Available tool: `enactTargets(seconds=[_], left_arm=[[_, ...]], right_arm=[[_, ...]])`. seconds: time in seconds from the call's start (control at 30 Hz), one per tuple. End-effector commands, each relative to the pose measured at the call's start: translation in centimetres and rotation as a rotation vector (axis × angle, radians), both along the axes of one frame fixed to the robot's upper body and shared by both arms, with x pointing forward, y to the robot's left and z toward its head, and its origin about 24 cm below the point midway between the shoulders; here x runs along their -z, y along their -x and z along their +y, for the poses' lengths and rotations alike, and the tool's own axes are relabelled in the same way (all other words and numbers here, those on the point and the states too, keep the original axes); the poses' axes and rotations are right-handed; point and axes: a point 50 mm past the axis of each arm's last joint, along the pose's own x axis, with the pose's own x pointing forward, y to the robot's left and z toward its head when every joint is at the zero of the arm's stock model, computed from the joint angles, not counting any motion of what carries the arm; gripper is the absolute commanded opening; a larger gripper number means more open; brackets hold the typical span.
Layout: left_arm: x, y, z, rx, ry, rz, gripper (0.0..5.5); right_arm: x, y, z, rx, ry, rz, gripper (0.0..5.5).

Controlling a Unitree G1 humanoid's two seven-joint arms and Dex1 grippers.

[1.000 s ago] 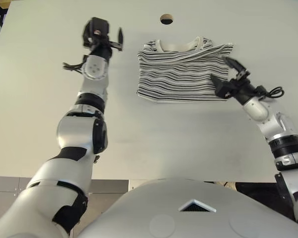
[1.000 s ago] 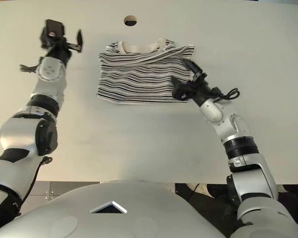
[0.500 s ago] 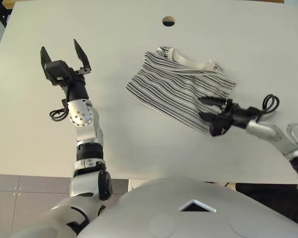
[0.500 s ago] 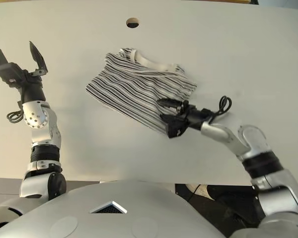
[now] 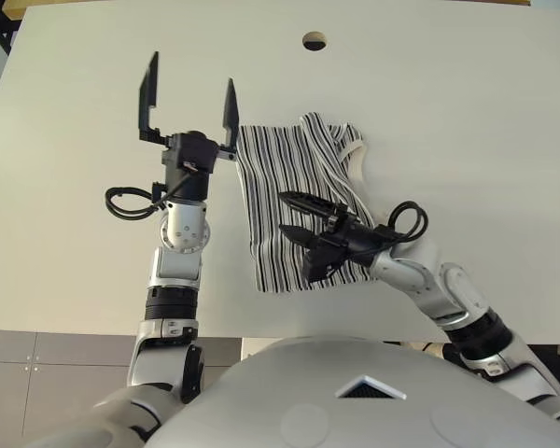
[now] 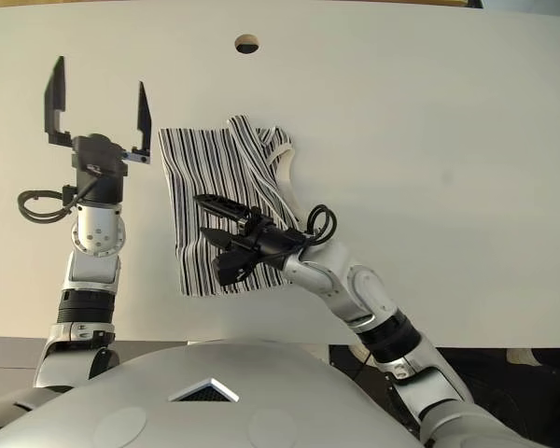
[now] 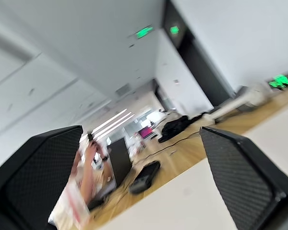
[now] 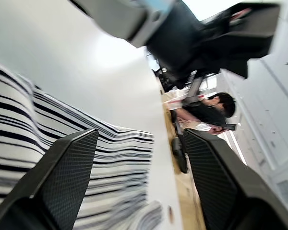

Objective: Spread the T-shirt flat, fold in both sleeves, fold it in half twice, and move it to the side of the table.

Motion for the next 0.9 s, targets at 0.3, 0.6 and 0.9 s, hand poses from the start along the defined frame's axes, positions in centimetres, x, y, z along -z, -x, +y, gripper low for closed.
enactTargets(seconds=[0.3,0.6,0.9], left_arm=[[7.0,4.6,0.3,0.211,-0.706,0.395,4.52],[8.0,4.6,0.2,0.224,-0.793,0.419,4.52],[9.1,5.0,1.7,0.172,-0.832,0.487,4.52]], right_arm=[[4.5,-4.9,-0.2,0.055,0.219,0.026,3.28],[6.2,-8.0,-2.0,0.159,0.278,-0.017,3.28],[3.6,-10.0,-8.1,0.380,0.147,0.059,3.28]])
